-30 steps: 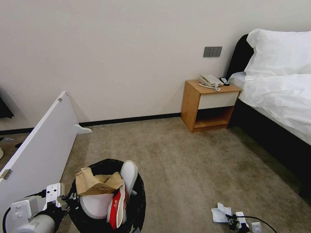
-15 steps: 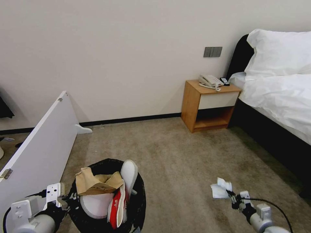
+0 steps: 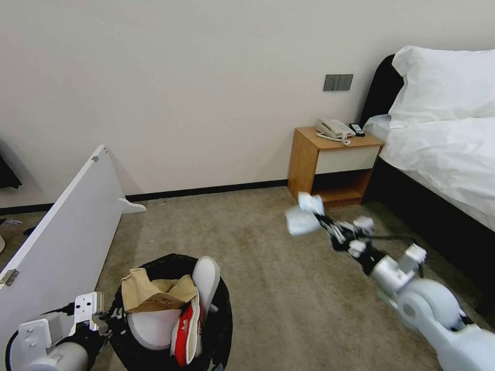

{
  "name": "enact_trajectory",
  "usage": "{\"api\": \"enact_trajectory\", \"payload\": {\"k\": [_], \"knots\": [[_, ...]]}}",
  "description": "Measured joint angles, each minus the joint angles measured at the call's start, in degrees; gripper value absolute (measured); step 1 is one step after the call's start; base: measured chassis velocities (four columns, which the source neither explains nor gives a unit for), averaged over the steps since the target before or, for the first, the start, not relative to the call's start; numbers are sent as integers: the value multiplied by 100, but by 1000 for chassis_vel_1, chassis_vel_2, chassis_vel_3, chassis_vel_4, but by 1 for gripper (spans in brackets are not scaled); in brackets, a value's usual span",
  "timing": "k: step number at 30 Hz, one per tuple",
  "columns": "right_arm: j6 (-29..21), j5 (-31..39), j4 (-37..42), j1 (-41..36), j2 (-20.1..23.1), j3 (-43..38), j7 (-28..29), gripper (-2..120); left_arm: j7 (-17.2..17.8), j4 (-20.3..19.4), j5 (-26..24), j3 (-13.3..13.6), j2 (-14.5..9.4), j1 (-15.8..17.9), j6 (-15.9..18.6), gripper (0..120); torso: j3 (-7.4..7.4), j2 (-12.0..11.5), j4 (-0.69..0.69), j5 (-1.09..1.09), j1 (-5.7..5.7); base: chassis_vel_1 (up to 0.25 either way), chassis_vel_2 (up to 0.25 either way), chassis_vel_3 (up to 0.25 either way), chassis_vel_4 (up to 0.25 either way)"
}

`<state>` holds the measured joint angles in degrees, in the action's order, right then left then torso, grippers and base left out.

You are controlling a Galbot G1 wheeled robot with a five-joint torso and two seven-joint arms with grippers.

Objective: Pick up the trash bin, then pick up the garbage from the floor and place it into the trash bin.

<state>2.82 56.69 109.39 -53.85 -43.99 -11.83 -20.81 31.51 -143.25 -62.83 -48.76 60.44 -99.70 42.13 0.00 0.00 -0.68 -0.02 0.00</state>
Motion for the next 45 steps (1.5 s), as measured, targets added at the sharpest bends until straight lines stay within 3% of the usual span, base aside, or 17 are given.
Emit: {"api": "enact_trajectory", "payload": {"k": [9,15,33,45], "knots": [[226,323,29,1666,-45,1668,-499,0,1,1,-3,23,-65,27,0,1,0,0,5,0,0,0,0,0,0],[229,490,-19,2309,-263,2387,-607,0,1,1,-4,33,-83,7,0,1,0,0,4,1,0,0,0,0,0],[219,535,-210,2940,-622,3639,-808,0,0,1,-10,42,-150,45,0,1,0,0,3,2,0,0,0,0,0],[274,490,-360,2863,-549,3920,-1637,0,1,1,-28,40,-164,57,0,1,0,0,4,2,0,0,0,0,0]]}}
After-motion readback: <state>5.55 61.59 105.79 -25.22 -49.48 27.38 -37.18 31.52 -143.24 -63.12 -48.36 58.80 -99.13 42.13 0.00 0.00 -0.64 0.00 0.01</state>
